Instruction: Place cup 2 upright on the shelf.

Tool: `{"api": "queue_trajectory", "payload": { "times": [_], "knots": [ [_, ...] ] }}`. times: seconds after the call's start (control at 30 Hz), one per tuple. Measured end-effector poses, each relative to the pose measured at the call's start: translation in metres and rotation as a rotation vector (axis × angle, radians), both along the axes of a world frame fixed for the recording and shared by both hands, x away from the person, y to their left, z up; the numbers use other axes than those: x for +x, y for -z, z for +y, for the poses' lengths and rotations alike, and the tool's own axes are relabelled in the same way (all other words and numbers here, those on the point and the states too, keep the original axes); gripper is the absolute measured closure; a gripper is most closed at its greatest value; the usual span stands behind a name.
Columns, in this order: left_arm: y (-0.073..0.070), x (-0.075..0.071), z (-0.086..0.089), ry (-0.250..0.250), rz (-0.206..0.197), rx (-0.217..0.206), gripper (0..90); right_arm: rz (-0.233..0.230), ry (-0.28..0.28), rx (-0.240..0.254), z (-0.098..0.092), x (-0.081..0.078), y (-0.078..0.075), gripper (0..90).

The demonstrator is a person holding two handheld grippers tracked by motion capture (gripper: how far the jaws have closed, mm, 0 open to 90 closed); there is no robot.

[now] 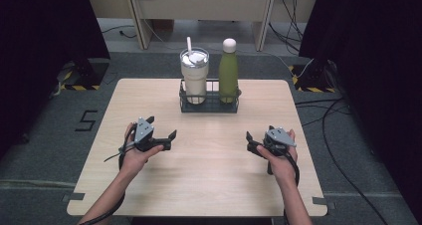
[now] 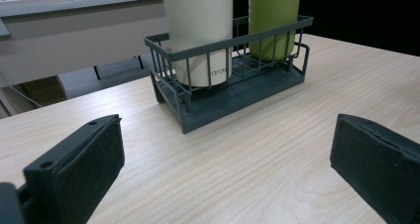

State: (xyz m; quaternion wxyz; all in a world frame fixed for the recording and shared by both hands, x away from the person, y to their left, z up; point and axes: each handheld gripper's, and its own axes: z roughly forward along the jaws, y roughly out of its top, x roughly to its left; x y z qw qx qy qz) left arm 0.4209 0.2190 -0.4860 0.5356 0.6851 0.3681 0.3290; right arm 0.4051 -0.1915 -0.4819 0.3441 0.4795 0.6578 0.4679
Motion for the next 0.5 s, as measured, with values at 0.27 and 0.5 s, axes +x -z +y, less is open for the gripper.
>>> {"api": "queue_trajectory", "payload": {
  "times": [0.27,0.5],
  "knots": [
    [0.0018,0.0003,-0.0005,0.004,0.005,0.002,0.0,0.002,-0.005,-0.003,-0.0011,-0.0004,0.0012,12.6],
    [0.0013,0.0009,-0.002,0.007,0.005,0.003,0.0,-0.001,-0.004,0.004,-0.0031,-0.0016,0.0003,12.7]
  ]
}}
